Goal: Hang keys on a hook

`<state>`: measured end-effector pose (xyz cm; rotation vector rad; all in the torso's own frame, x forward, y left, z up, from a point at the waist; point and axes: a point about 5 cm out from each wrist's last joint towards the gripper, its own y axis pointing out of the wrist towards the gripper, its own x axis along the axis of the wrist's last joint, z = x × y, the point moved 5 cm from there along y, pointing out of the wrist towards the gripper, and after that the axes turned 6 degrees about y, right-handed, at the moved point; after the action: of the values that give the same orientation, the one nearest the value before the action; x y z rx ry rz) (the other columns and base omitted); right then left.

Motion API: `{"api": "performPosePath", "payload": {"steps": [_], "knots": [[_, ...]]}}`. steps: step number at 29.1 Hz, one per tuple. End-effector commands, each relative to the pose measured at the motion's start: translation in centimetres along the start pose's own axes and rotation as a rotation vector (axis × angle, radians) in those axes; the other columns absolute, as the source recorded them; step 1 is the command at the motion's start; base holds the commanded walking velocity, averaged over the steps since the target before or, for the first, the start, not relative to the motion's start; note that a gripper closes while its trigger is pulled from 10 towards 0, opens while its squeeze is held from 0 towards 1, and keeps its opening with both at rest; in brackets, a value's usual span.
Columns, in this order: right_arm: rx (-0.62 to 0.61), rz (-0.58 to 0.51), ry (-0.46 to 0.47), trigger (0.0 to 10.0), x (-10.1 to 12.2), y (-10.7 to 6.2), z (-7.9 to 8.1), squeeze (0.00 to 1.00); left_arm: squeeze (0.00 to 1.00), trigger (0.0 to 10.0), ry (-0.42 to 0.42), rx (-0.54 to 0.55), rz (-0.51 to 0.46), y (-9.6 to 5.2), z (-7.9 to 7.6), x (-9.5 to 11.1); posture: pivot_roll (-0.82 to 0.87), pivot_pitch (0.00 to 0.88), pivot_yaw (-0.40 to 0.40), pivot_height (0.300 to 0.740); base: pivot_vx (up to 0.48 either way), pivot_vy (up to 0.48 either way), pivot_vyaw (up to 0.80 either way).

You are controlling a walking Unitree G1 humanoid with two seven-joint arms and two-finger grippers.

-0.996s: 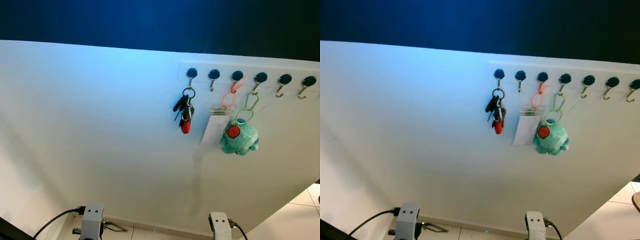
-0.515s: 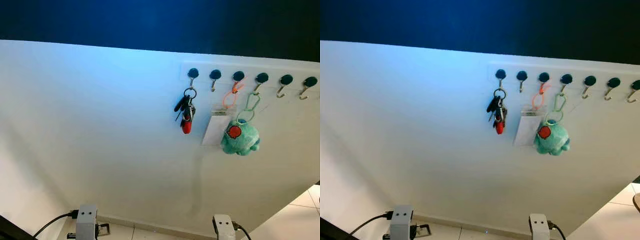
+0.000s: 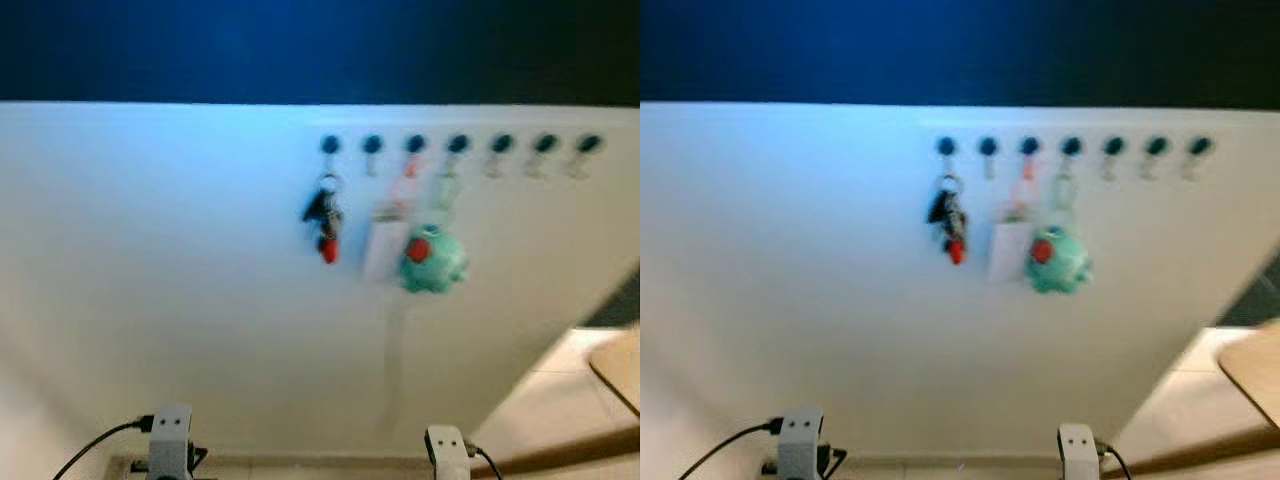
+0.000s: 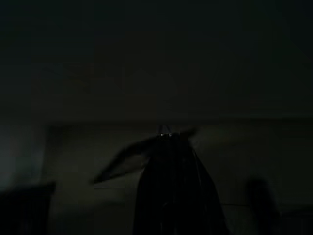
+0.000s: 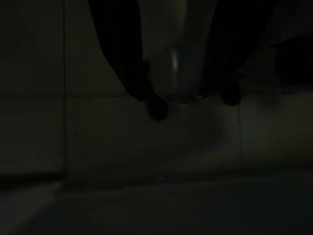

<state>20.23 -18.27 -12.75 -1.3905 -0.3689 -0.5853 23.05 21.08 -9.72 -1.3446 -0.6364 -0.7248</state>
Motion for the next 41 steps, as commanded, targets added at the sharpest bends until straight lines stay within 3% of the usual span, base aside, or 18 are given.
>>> {"api": "performPosePath", "payload": {"steps": [1,7,41], "knots": [[-0.008,0.009,0.015,10.0,-0.44,-0.09,-0.18,0.00,0.00,10.0,0.015,0.006,-0.013,0.04,0.46,0.36,0.03,0.034,0.022,0.740,0.000,0.000,-0.80],[0.002,0.002,0.017,10.0,-0.33,-0.07,-0.01,0.00,0.00,10.0,0.014,0.006,-0.015,0.05,0.41,0.41,0.03,0.038,0.020,0.740,0.000,0.000,-0.80],[0.012,-0.006,0.013,10.0,-0.33,-0.12,0.06,0.00,0.00,10.0,-0.012,0.051,-0.007,-0.13,0.70,0.03,0.02,0.039,0.021,0.740,0.000,0.000,0.00]]}}
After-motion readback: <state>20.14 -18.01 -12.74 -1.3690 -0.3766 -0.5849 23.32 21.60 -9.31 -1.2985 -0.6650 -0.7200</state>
